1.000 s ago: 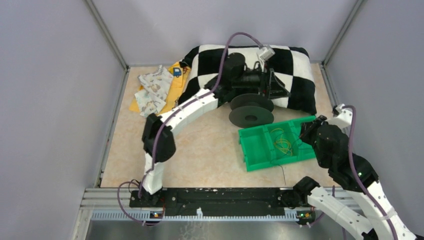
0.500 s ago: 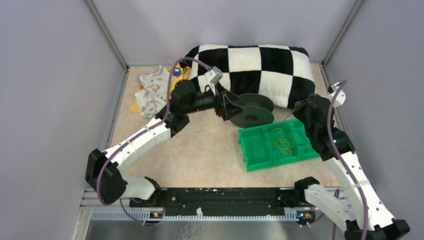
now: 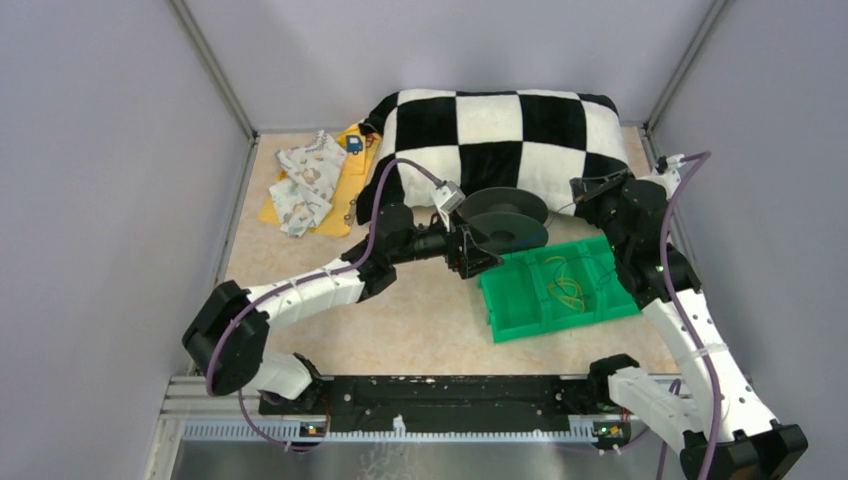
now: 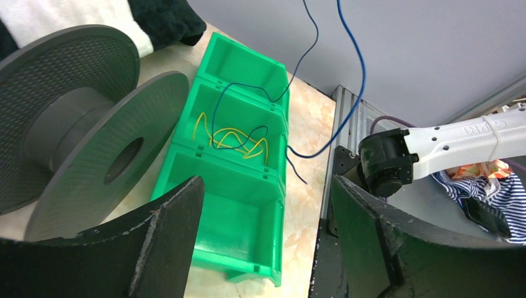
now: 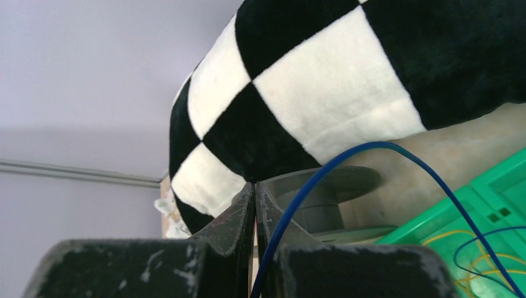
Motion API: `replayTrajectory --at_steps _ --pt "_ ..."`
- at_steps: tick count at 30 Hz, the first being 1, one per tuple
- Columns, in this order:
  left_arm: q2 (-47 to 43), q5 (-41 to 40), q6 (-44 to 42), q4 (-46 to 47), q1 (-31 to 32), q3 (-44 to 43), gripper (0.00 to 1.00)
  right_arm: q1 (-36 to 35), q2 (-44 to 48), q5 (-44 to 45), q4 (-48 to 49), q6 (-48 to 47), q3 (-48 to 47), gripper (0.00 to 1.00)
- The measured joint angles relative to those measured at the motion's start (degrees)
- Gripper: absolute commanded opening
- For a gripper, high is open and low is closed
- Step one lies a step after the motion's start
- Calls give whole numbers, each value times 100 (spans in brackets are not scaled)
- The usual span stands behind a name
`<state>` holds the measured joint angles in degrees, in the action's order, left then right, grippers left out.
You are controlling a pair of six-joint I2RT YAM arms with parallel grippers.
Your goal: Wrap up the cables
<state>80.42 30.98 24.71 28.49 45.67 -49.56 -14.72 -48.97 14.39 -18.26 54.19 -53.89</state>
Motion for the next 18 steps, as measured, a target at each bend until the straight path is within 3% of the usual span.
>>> replayTrajectory --at_steps 12,18 --pt "188 -164 -83 2140 50 1257 88 0 -168 -192 391 544 -13 0" --pt "651 -144 -81 3027 76 1412 90 2 -238 -264 546 723 -15 0"
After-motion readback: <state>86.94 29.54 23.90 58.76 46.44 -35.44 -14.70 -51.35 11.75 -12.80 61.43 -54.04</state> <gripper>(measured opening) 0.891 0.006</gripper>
